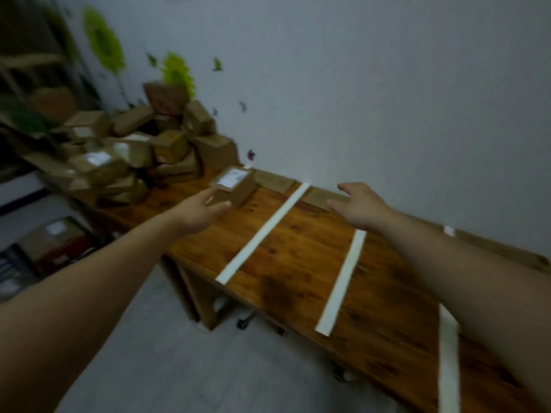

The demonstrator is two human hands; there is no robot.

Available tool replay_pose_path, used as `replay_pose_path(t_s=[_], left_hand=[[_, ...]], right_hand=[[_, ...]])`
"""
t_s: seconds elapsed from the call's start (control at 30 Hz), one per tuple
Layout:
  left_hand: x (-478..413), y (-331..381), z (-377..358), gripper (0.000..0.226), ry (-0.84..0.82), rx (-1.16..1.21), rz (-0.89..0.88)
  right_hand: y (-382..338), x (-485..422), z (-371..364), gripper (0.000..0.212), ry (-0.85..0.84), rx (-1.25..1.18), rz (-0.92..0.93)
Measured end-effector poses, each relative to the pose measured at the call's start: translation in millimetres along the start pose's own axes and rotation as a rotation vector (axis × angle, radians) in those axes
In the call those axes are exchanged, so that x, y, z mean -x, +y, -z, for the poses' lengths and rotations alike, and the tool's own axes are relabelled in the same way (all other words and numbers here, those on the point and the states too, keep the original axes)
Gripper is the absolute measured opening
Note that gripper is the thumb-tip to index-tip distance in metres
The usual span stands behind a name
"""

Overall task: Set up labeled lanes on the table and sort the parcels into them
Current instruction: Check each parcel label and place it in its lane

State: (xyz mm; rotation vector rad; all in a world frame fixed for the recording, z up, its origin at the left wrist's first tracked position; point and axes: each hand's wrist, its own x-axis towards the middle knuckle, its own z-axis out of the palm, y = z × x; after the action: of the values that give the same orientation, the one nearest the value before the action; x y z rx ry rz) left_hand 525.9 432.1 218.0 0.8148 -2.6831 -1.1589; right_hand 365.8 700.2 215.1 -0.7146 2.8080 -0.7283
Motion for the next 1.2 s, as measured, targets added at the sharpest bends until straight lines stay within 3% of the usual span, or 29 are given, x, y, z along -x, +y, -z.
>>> replay_pose_path(t_s=[0.2,0.37,0.53,0.63,0.8,1.0,1.1,1.2], left_hand=[[-26.0,-83.8,99.4,0.07,0.108,0.093,0.213],[-71.9,-128.0,150.9,0.064,0.166,0.082,0.275],[-127.4,-164.9,214.9,0.065,0.169,0.119,0.313],[-158.5,-185.3,248.2,0.056,0.254,0.115,0.338],[-211.6,-235.5,301.7,0.063,0.308,0.14,0.375],[-303.0,-308.2,354.7,0.064,0.299,0.16,0.357],[-359.3,-349.6,374.1,0.064,0.227,0.148,0.335],[-408.9,-383.4,384.0,0.063,0.115,0.136,0.336]], right_hand=[[-113.7,-70.8,-56.4,0.068,-0.087,0.032,0.158],[-185.7,-154.2,-103.3,0.078,-0.141,-0.007,0.264],[-261.6,-239.2,-137.3,0.071,-0.216,-0.045,0.3],[-309.5,-282.6,-158.3,0.068,-0.259,-0.078,0.345],[-385.2,-334.3,-201.6,0.063,-0.322,-0.087,0.405],[-468.3,-389.8,-279.5,0.065,-0.347,-0.124,0.377],[-506.4,-413.7,-326.9,0.072,-0.376,-0.15,0.268],[-538.3,-427.3,-371.0,0.063,-0.413,-0.237,0.126]])
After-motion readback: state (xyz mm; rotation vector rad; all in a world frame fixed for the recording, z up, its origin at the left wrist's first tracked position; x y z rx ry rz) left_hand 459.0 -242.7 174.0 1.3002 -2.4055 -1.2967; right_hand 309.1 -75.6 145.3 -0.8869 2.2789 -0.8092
